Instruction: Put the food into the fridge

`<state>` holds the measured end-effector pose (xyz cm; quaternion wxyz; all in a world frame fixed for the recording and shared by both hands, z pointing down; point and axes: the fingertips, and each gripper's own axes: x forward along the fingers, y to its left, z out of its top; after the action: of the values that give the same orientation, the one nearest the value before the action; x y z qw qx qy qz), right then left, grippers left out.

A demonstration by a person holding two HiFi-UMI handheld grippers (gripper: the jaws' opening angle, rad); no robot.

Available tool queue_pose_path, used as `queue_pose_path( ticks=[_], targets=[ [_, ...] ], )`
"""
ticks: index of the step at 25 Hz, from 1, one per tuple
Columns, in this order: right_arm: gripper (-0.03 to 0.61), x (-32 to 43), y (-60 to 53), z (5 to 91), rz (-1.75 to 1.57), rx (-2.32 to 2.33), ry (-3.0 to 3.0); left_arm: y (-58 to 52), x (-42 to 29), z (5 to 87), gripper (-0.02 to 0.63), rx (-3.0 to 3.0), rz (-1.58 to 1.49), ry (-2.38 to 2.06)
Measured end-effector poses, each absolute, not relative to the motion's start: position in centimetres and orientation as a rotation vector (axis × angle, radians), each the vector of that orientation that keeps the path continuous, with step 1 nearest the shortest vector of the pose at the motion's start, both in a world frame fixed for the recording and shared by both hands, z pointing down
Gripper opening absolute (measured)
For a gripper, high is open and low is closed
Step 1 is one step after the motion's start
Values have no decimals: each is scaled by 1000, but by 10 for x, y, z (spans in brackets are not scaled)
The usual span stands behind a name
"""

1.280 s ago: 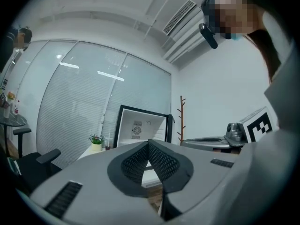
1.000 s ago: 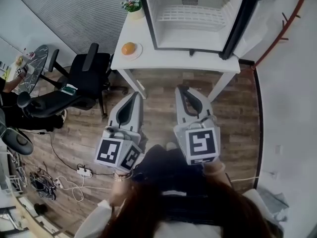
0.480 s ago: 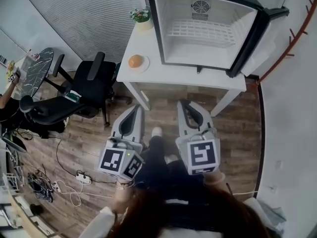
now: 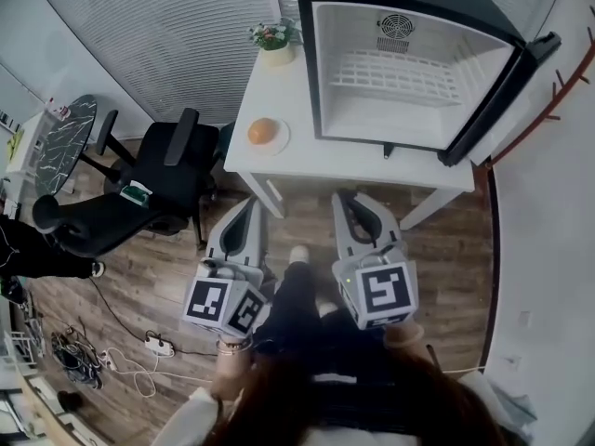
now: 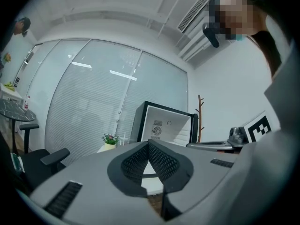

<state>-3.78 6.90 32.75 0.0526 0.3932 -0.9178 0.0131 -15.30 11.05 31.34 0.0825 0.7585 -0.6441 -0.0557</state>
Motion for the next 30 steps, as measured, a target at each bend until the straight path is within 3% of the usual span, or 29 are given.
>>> queue_pose_path(
  ticks=[30],
  targets=[
    [-3,-166,-82,393,129,1156,-2625,-45,-287,379,-5,2164,-99,-1785]
  ],
)
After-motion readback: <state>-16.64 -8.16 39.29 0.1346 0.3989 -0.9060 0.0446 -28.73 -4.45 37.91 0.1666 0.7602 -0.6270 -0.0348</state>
